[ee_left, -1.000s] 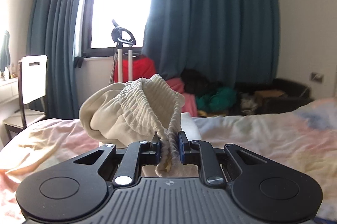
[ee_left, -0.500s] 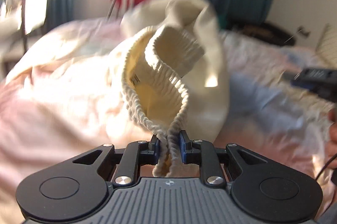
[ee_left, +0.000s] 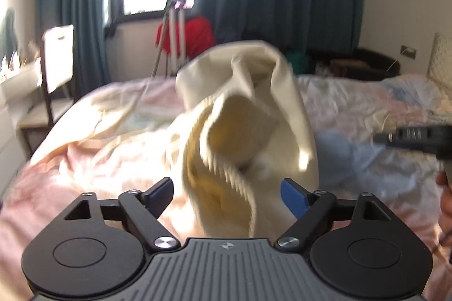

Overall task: Fold clothes
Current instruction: 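Pull the cuff with the left gripper to unfold the sweatpants leg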

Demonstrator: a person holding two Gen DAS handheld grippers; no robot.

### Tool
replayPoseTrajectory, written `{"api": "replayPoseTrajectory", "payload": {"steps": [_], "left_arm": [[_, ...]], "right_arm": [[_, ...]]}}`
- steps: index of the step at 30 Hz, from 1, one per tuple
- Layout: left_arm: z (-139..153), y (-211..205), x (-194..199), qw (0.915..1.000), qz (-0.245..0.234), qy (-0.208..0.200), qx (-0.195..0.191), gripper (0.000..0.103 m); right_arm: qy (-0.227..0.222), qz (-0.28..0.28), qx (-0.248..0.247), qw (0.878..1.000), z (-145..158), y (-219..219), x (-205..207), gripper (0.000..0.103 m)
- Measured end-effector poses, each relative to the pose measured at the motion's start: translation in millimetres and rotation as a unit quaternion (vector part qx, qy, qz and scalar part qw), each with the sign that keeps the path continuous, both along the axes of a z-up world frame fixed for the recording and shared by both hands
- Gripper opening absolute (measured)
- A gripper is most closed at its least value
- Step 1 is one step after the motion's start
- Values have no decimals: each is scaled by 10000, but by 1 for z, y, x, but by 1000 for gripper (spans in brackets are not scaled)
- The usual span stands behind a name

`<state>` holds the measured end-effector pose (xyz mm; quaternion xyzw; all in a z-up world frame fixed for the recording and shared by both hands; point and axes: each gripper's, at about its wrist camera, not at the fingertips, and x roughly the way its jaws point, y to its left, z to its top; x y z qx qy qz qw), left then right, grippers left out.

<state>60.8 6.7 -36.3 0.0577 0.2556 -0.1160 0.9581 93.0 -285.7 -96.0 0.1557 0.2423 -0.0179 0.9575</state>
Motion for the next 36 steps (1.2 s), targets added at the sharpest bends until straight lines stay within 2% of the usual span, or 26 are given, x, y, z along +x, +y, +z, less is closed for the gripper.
{"api": "replayPoseTrajectory", "payload": {"steps": [2, 4, 5, 6, 7, 8, 9, 10, 12, 14, 17, 19, 20, 22, 23, 27, 29, 31, 32, 33, 34, 36], "left_arm": [[8, -1, 26, 9997, -103, -106, 181, 91], [11, -2, 56, 9991, -301, -45, 300, 94], [10, -3, 70, 9986, -386, 2, 353, 94], [7, -4, 83, 9981, -442, 54, 432, 94], [2, -5, 95, 9975, -448, 102, 545, 93], [-4, -8, 107, 9967, -426, 169, 671, 92], [-14, -9, 118, 9957, -430, 284, 772, 87], [-27, -8, 126, 9948, -434, 435, 814, 81], [-45, -7, 132, 9952, -324, 611, 696, 80], [-57, -4, 130, 9972, -154, 591, 440, 78], [-51, -4, 128, 9988, -262, 322, 249, 71], [-46, -5, 129, 9985, -386, 152, 359, 50], [-45, -5, 128, 9981, -416, 181, 408, 45], [-48, 0, 129, 9979, -478, 303, 300, 27], [-49, 3, 130, 9980, -477, 329, 233, 25], [-39, 20, 124, 9989, -187, 262, -354, 19], [-30, 37, 119, 9957, 97, 245, -886, 18], [-22, 59, 113, 9863, 548, 282, -1529, 17], [-19, 74, 111, 9770, 870, 358, -1914, 17], [-23, 91, 109, 9640, 1203, 544, -2309, 16], [-29, 109, 108, 9475, 1535, 764, -2700, 16], [-41, 145, 106, 9049, 2180, 1195, -3453, 16]], "right_arm": [[39, 119, 82, 9999, -2, 0, 2, 27], [126, 310, 195, 9993, -5, 1, 5, 27], [166, 405, 234, 9988, -7, 1, 7, 31], [206, 499, 273, 9982, -9, 2, 9, 44], [232, 576, 286, 9977, -9, 4, 12, 52], [229, 633, 272, 9974, -10, 7, 13, 66], [224, 689, 257, 9970, -11, 10, 14, 73], [228, 746, 216, 9967, -11, 13, 14, 73], [295, 855, 151, 9958, -14, 19, 17, 72], [367, 902, 160, 9951, -18, 23, 20, 72], [568, 884, 358, 9938, -24, 25, 29, 72], [690, 866, 517, 9925, -27, 25, 34, 72], [738, 853, 590, 9919, -29, 24, 35, 72], [805, 816, 657, 9912, -32, 22, 34, 72], [823, 782, 669, 9913, -33, 21, 34, 72], [836, 694, 666, 9918, -34, 19, 31, 72], [842, 676, 604, 9923, -33, 19, 30, 72], [849, 653, 549, 9927, -33, 19, 28, 72], [853, 639, 526, 9929, -33, 18, 28, 72], [871, 628, 527, 9928, -34, 18, 28, 72], [890, 616, 528, 9927, -34, 18, 28, 72], [928, 593, 531, 9925, -35, 17, 27, 72]]}}
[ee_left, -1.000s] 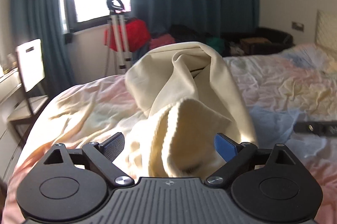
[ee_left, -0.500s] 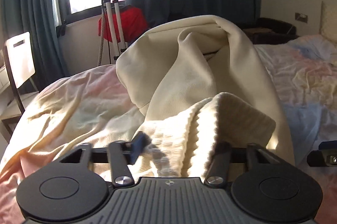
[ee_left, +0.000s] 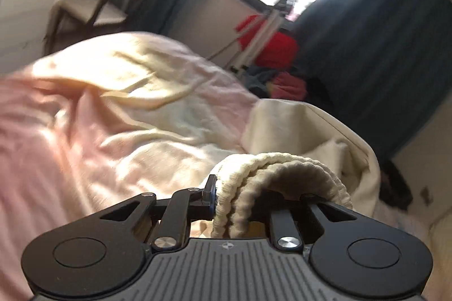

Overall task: Fold clothes
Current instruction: 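Pull the cuff with the left gripper to unfold the sweatpants leg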

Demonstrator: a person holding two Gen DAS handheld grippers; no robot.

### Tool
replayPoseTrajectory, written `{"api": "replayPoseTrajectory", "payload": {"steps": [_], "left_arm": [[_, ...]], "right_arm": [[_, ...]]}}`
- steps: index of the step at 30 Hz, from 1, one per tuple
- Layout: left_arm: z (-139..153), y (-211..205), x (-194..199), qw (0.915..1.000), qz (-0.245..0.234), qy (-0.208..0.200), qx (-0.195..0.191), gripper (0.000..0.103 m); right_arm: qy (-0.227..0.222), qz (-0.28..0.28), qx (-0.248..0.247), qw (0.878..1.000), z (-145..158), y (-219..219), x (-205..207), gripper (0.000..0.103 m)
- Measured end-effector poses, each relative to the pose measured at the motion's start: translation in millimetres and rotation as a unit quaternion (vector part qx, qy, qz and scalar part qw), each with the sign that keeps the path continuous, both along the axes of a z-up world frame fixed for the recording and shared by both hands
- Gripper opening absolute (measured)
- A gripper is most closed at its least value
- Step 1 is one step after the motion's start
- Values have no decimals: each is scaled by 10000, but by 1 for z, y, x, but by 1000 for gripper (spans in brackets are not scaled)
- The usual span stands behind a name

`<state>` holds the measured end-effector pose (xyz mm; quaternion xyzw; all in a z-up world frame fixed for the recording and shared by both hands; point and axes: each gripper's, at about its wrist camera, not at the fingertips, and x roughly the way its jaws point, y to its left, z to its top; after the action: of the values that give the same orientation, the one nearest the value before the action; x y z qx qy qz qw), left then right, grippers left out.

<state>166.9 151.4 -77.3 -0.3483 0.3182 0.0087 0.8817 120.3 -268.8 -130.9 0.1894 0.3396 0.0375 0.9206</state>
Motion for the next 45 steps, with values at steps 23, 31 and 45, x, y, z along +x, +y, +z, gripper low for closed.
{"api": "replayPoseTrajectory", "payload": {"steps": [23, 31, 45], "left_arm": [[-2, 34, -100, 9856, -74, 280, -1665, 77], [-13, 20, -90, 9742, -367, 98, -2224, 85], [-32, 6, -22, 9860, -78, 446, -1605, 26]], "right_arm": [[265, -4, 241, 9994, -8, -1, 2, 72], [393, 19, 136, 9991, -14, 6, 6, 72], [441, 78, -163, 9989, -22, 19, 7, 72]]}}
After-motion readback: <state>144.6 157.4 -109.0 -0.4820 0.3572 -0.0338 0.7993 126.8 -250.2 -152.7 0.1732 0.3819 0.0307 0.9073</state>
